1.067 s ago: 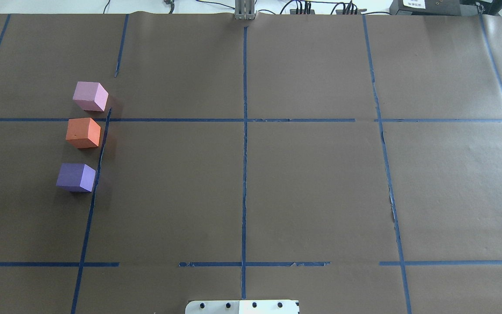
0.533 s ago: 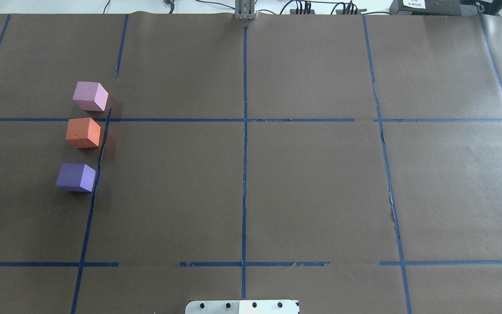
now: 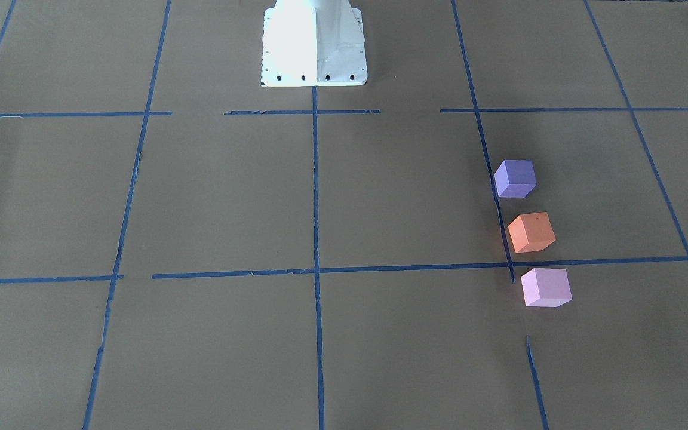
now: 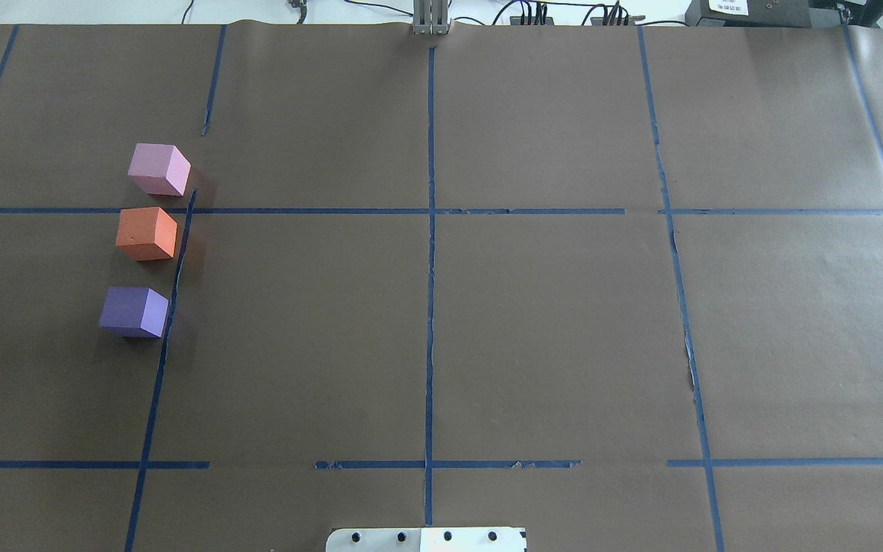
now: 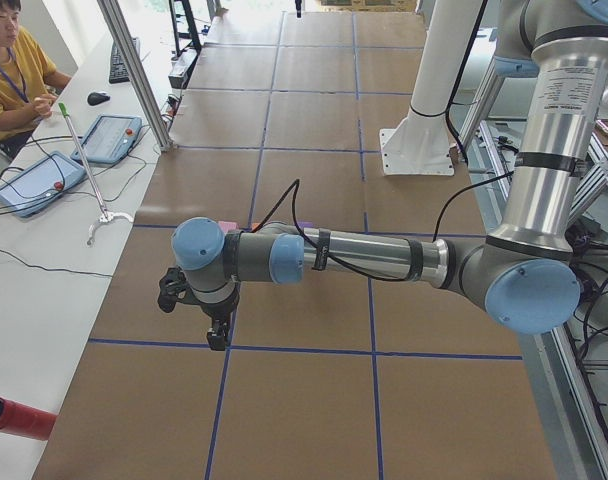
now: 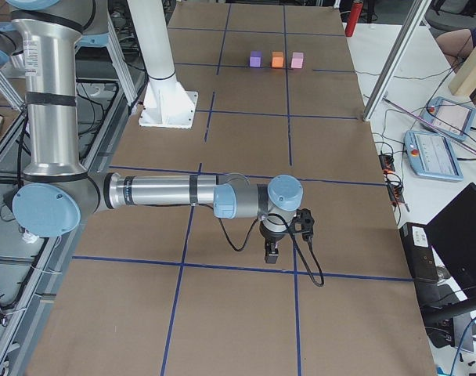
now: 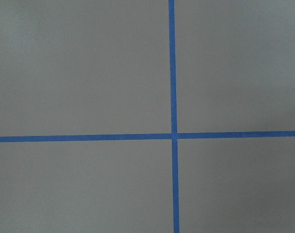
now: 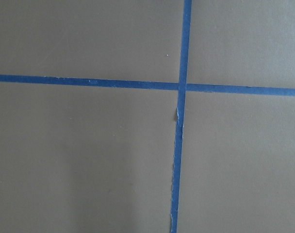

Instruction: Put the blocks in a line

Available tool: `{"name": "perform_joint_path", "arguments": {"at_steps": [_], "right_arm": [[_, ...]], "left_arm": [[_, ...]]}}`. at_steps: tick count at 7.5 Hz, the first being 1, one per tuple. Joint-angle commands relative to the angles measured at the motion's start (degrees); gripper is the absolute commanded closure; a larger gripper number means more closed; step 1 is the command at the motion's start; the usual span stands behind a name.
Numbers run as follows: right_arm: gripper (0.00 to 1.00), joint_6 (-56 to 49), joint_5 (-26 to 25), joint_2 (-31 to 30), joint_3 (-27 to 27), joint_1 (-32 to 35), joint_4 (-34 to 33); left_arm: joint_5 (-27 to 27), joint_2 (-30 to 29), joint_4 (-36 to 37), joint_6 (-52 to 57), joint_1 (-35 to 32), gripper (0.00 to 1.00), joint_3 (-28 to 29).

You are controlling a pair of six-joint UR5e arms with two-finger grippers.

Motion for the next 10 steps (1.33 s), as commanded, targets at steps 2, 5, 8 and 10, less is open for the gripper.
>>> {"name": "perform_joint_path", "arguments": {"at_steps": [2, 5, 8, 10], "right_arm": [[0.00, 0.00, 0.00, 0.00, 0.00, 0.00, -0.03], [0.00, 0.00, 0.00, 0.00, 0.00, 0.00, 0.06], [0.00, 0.00, 0.00, 0.00, 0.00, 0.00, 0.05], [0.00, 0.00, 0.00, 0.00, 0.00, 0.00, -0.03]], "left_arm": [[0.01, -0.09, 0.00, -0.05, 0.00, 0.01, 0.03], [0.09, -0.01, -0.18, 0.21, 0.00, 0.01, 0.11], [0.09, 0.35, -2.29, 0.12, 0.00, 0.01, 0.20], [0.18, 0.35, -2.90, 0.38, 0.00, 0.01, 0.29]]}}
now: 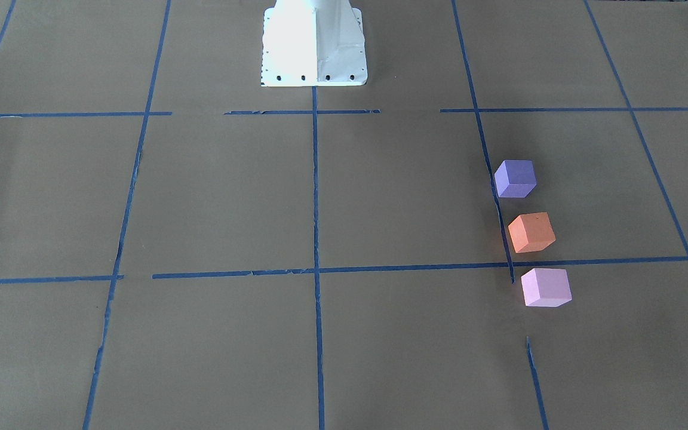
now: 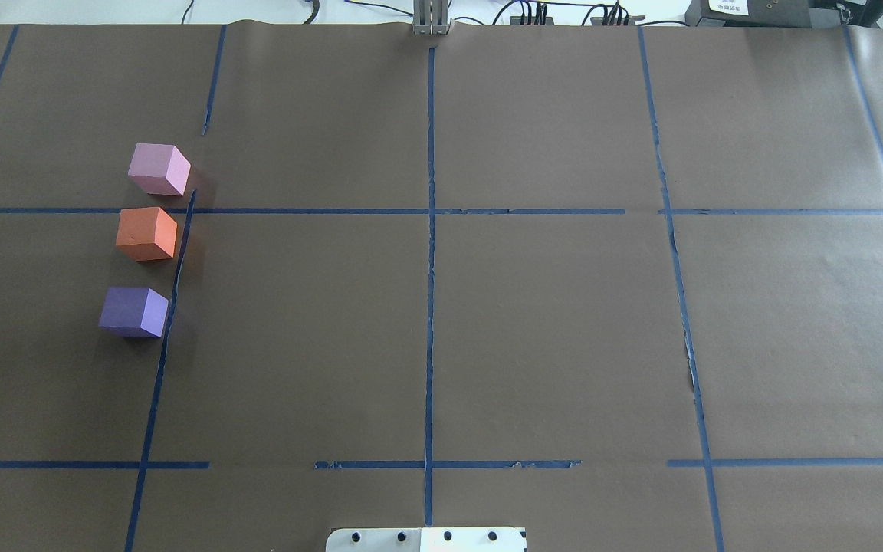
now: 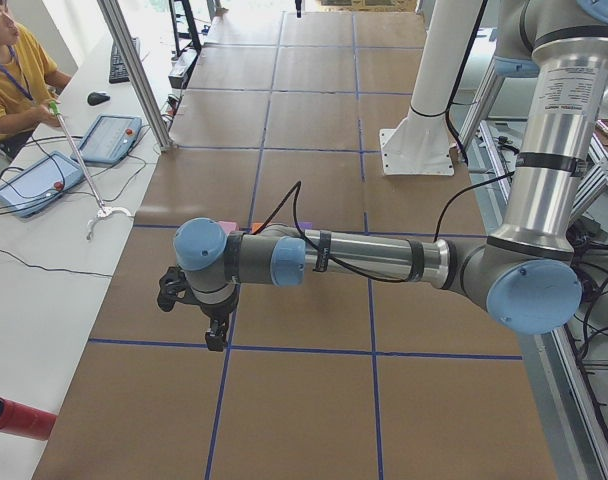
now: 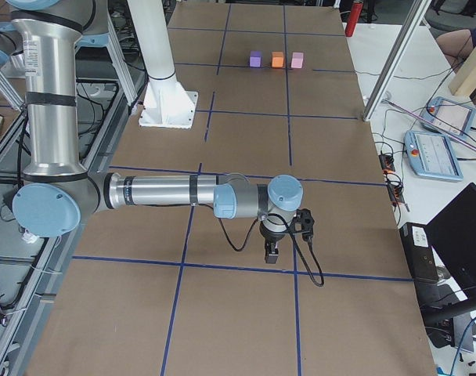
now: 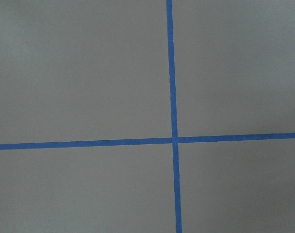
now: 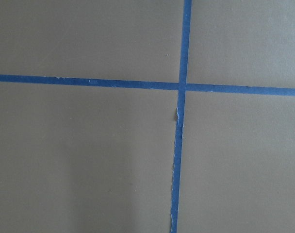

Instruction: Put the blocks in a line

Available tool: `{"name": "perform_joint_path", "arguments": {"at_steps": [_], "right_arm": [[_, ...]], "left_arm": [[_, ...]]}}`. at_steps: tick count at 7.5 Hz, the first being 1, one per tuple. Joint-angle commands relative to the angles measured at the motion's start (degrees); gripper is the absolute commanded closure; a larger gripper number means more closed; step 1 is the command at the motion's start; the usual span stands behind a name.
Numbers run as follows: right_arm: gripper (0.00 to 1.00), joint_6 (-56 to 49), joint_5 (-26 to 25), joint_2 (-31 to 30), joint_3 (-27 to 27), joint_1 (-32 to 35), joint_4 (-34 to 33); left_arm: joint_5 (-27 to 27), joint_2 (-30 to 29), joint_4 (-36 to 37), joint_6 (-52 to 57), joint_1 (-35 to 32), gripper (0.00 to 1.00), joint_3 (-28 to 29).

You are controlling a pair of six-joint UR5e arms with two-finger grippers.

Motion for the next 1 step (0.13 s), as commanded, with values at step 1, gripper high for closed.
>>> {"name": "perform_joint_path", "arguments": {"at_steps": [1], "right_arm": [[0.00, 0.00, 0.00, 0.00, 0.00, 0.00, 0.06]], "left_arm": [[0.15, 0.27, -2.71, -0.05, 0.00, 0.01, 0.33]]}}
